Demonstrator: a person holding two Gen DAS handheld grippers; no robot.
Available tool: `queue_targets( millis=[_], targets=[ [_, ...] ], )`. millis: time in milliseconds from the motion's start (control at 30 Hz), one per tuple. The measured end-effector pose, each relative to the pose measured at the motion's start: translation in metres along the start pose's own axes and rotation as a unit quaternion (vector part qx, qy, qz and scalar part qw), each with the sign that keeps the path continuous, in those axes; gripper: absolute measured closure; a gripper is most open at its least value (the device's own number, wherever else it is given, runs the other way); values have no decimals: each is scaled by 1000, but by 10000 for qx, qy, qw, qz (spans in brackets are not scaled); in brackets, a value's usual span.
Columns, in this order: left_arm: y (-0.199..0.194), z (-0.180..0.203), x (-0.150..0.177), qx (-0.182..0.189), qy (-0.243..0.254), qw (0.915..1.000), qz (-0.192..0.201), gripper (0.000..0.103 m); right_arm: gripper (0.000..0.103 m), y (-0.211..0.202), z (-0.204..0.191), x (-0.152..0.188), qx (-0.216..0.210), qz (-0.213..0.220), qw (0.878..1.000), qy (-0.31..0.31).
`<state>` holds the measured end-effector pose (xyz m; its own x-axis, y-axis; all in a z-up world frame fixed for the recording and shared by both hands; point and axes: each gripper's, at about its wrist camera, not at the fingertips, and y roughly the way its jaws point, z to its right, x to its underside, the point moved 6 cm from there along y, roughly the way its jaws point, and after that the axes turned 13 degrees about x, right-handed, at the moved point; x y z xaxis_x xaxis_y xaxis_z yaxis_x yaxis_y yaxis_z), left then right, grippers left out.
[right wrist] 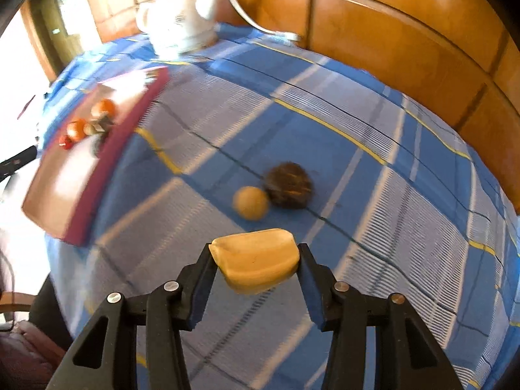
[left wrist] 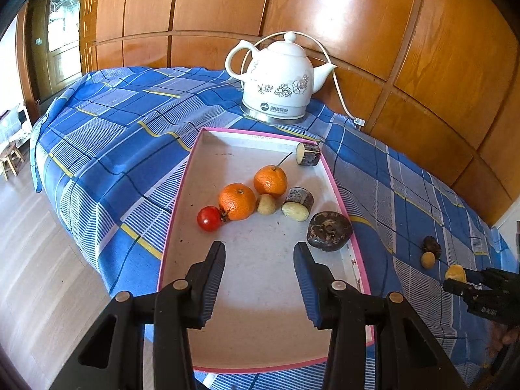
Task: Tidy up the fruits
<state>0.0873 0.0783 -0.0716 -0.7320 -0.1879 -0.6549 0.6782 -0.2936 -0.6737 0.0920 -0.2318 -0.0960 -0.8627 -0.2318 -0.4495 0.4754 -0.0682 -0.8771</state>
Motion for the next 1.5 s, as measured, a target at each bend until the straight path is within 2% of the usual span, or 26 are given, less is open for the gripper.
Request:
queue_targets(
  millis=[267,533,900,1033,1200,1267,1367,1500],
  targets=[
    [-2,-2,1,-7,0,10000,-2,58,53,-19,-61,-6,-556,268,9975,-329],
    [-4,-8,4,-104,21,9999,26,58,53,-34,-102,-9,-993,452,9928,-499],
    [-9,-26,1,-233,-139,9996,105,58,53,-51,-161,-46,-1389,832,9814,-1027],
    [-11,-32,3,-296,-173,9993,114,59,53,-39,-185,-62,-1352,779,9793,-1289],
    [-12,-37,3,-354,-167,9992,127,59,53,-18,-213,-63,-1398,532,9753,-1628],
    [-12,-39,3,-360,-183,9991,121,59,53,-7,-219,-63,-1173,517,9754,-1793],
    [-11,-39,4,-364,-188,9991,102,59,53,8,-220,-68,-496,653,9766,-1987],
    [-10,-39,4,-351,-198,9992,79,59,53,4,-220,-69,-604,751,9757,-1965]
  ],
)
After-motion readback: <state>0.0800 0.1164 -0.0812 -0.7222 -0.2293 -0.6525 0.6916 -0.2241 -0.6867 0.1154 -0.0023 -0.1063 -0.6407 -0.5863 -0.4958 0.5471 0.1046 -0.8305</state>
